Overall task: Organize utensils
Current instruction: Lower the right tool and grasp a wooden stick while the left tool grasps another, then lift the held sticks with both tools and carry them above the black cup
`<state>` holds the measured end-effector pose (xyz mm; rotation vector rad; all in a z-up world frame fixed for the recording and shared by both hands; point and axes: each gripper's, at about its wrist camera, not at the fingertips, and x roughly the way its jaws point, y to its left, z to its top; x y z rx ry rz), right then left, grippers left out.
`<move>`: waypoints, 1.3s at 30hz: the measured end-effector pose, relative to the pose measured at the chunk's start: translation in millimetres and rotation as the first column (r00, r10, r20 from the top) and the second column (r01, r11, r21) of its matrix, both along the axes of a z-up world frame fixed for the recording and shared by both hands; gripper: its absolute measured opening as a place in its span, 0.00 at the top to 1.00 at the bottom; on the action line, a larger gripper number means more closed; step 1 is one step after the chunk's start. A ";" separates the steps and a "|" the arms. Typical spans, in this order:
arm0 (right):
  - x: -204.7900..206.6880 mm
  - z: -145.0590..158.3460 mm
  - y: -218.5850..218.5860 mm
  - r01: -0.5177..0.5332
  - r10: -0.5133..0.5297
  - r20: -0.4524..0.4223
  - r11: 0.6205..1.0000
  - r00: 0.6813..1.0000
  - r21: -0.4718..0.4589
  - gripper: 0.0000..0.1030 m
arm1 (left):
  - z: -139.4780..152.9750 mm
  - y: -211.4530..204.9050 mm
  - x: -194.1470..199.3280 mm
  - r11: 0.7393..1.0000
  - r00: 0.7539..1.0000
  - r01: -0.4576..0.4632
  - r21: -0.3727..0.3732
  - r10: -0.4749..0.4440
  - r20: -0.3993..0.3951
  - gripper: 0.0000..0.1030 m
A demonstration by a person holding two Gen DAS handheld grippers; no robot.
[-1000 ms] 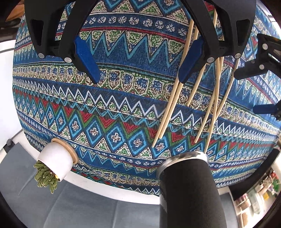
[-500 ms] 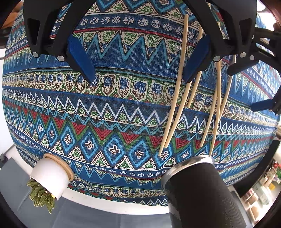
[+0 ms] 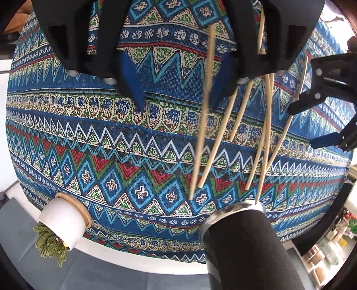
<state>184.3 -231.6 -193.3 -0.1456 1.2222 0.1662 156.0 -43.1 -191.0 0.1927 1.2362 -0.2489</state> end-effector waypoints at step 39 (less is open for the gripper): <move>24.5 149.9 -70.8 0.113 -0.142 0.259 0.986 0.955 0.125 0.96 | 154.2 113.3 25.4 0.973 0.940 -0.190 -0.132 0.219 0.261 0.95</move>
